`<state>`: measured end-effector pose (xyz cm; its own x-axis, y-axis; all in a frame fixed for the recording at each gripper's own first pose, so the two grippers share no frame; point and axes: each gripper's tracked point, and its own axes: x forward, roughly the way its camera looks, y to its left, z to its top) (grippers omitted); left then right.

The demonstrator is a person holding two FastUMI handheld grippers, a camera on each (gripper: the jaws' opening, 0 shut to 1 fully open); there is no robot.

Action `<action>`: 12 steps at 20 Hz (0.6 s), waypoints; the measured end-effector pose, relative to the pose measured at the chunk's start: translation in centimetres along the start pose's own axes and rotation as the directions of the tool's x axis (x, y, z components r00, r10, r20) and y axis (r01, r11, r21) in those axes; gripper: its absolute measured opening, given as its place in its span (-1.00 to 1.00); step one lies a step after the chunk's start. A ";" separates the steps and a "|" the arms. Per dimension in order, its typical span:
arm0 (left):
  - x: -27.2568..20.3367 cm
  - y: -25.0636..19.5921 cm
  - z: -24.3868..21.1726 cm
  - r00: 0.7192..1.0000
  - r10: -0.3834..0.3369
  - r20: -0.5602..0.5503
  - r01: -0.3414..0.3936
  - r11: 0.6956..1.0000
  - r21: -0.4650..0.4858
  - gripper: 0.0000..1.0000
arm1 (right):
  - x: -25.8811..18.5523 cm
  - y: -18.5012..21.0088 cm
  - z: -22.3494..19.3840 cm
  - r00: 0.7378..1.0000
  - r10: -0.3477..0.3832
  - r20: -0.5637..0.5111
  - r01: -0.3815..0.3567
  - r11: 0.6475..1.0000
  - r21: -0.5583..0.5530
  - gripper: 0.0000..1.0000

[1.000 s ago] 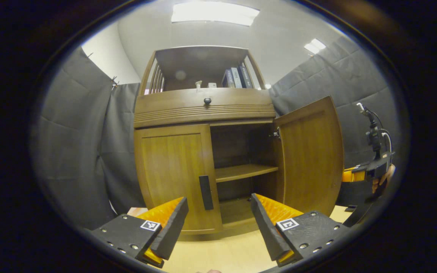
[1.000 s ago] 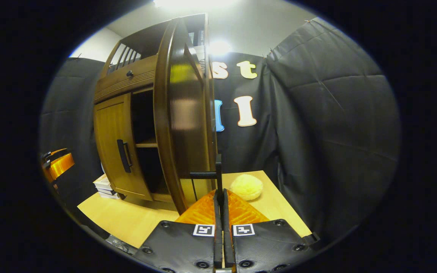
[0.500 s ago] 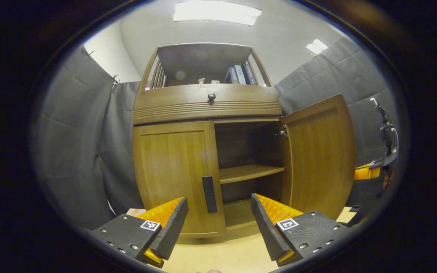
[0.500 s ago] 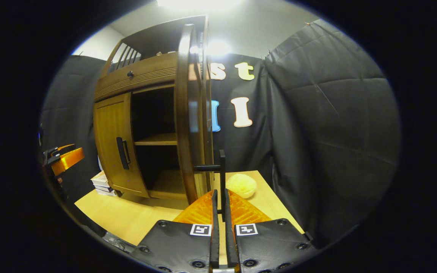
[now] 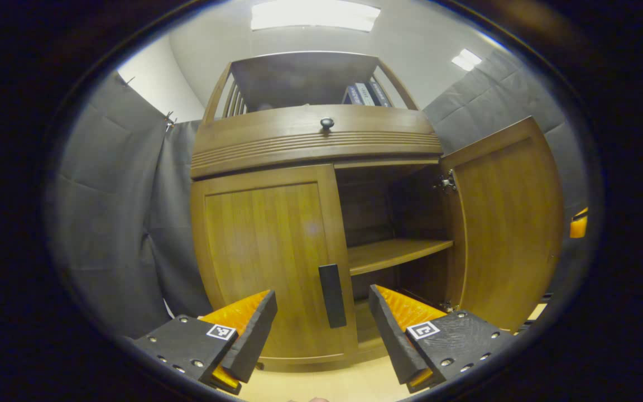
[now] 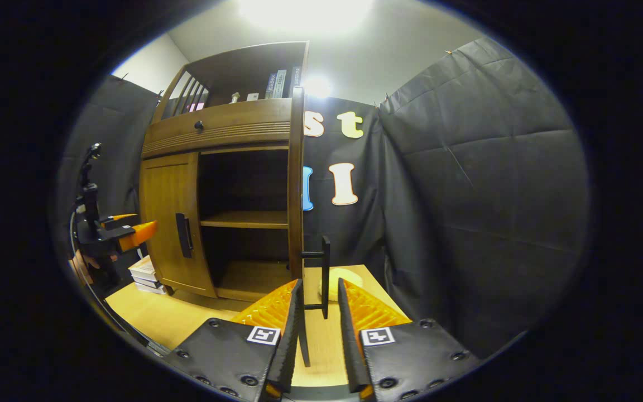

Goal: Open the right door of the double-door shoe cabinet with the right hand, and open the left door with the left hand.

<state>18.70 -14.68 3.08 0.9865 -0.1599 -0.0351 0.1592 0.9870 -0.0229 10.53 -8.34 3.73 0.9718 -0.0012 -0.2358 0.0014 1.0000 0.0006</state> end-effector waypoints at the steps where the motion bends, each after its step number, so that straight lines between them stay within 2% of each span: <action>1: 0.6 -0.1 -0.3 1.000 0.000 -0.005 0.000 1.000 -0.007 0.89 | -0.2 -0.1 -0.3 1.000 -0.001 0.001 0.001 1.000 0.005 0.06; 4: 2.7 -0.3 -1.4 1.000 0.001 -0.019 -0.001 1.000 -0.017 0.90 | -1.1 -0.3 -0.5 1.000 -0.025 0.000 0.025 1.000 0.015 0.86; 7: 5.0 -0.5 -2.8 0.999 0.018 -0.031 -0.018 1.000 -0.007 0.90 | -1.6 -0.6 -1.0 0.999 -0.045 -0.009 0.045 0.999 0.007 0.84; 8: 5.7 -0.5 -3.3 0.999 0.019 -0.037 -0.019 1.000 -0.012 0.90 | -1.7 -0.6 -1.1 0.999 -0.050 -0.014 0.050 0.999 0.000 0.92; 11: 7.5 -0.4 -4.6 0.998 0.026 -0.057 -0.028 0.999 -0.039 0.90 | -1.7 -0.8 -1.8 0.997 -0.066 -0.033 0.066 0.998 -0.012 0.92; 12: 8.0 -0.3 -4.9 0.998 0.028 -0.062 -0.031 0.999 -0.040 0.90 | -1.7 -1.0 -1.9 0.996 -0.077 -0.037 0.077 0.997 -0.016 0.84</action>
<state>26.40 -16.37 -2.09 0.9863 -0.1326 -0.0979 0.1270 0.9900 -0.0613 8.38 -9.34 2.28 0.9593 -0.0785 -0.2712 0.0721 0.9968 -0.0334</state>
